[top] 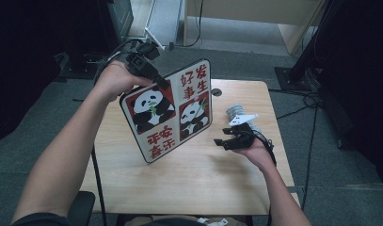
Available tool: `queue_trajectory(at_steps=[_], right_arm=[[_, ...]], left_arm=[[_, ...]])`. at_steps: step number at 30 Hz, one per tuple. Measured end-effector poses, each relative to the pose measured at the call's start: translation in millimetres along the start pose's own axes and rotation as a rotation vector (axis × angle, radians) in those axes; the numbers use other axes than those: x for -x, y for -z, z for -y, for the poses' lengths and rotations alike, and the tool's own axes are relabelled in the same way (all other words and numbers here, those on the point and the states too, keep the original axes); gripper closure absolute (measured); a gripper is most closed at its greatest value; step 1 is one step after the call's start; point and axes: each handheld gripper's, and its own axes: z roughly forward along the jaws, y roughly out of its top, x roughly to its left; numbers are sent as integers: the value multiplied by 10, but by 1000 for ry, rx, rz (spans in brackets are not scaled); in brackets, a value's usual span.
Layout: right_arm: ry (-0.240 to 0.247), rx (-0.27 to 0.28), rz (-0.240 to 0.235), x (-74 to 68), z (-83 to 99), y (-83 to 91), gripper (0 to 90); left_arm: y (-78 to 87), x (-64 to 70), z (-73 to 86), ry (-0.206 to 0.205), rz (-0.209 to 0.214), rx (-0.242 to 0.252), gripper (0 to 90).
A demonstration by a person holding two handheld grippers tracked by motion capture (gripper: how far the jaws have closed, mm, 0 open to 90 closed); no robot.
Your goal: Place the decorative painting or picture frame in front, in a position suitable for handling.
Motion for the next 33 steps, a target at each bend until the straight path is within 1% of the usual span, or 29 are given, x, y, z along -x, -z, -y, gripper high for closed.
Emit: queue_trajectory(at_steps=[6,10,14,16,17,18,19,21,23,25,27,30,32,33], right_arm=[[-4,2,5,16,2,5,357],[-15,1,6,21,-4,9,357],[-30,10,7,43,-15,21,357],[-33,11,10,61,-19,25,357],[-35,10,16,71,-23,27,357],[-36,10,18,76,-26,26,357],[-37,14,20,82,-29,23,357],[-41,18,20,97,-30,13,357],[-49,11,25,90,-36,-4,357],[-38,5,25,72,-48,-11,356],[-31,12,26,65,-64,-11,355],[-35,17,28,81,-73,-2,350],[-48,27,27,105,-88,19,351],[-55,34,27,126,-104,38,360]], left_arm=[[2,-41,21,22,2,6,792],[-3,-71,33,27,7,16,789],[-13,-92,34,30,9,16,774],[-22,-94,35,27,7,7,735],[-22,-94,35,27,7,7,683],[-32,-95,37,31,0,-1,656],[-32,-97,39,30,3,-3,633],[-18,-96,43,19,5,10,582],[-9,-102,44,22,1,19,542],[-1,-107,47,23,4,29,518],[16,-110,54,21,8,36,495],[76,-114,75,9,8,63,470],[128,-112,106,0,3,86,452],[145,-115,117,-3,0,90,441]])
